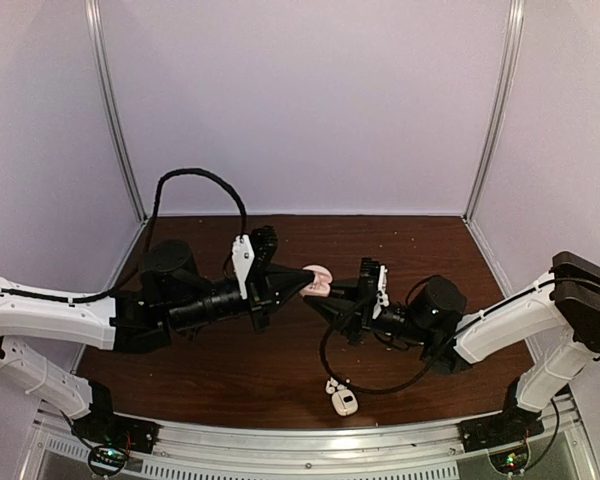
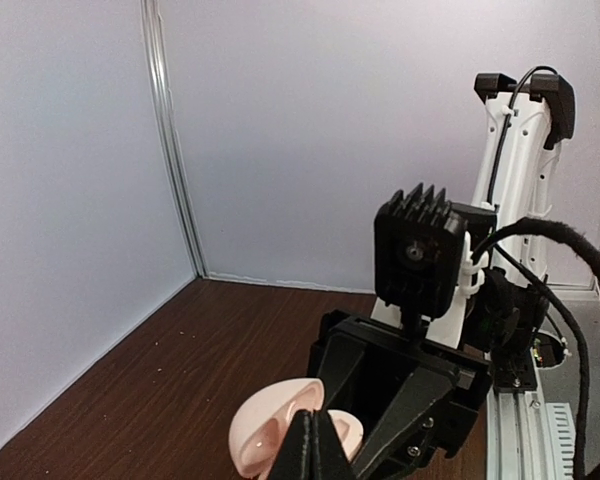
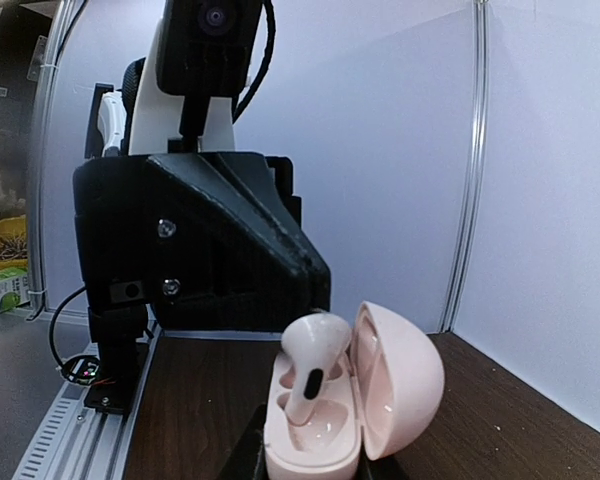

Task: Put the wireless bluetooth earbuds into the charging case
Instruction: Insert the right earbud into the right side groove of the charging case.

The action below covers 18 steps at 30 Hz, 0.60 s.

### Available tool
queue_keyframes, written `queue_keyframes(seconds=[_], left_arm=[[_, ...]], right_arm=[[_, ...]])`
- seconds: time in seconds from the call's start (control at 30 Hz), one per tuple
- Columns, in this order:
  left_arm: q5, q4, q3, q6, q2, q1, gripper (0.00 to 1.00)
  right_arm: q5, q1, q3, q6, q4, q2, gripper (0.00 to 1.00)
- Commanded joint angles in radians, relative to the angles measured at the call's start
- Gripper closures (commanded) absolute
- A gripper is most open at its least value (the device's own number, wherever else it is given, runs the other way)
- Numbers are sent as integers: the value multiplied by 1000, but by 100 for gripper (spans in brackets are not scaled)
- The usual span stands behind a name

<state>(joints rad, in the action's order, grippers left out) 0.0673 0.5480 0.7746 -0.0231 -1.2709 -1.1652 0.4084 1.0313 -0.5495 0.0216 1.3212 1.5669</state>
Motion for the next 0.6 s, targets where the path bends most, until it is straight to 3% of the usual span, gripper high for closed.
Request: queue_keyframes(seconds=[0.0,0.07,0.27,0.47,0.57], left_arm=[[36,-56,40,39,-11,-6,98],[48,-85,50,36,-13,-7,86],[24,-134,61,33,21,-6,73],[-25,-271,80,78,121,-5,50],[-9,-345,100,113,165,-4,44]], right_arm=[[-26,6,-8,-10,18,-16,100],[-28,6,-10,-8,6,-19,100],[-19,4,-5,-8,-19,-27,100],[14,3,5,-3,-85,-57,100],[45,1,8,-15,-118,-63,100]])
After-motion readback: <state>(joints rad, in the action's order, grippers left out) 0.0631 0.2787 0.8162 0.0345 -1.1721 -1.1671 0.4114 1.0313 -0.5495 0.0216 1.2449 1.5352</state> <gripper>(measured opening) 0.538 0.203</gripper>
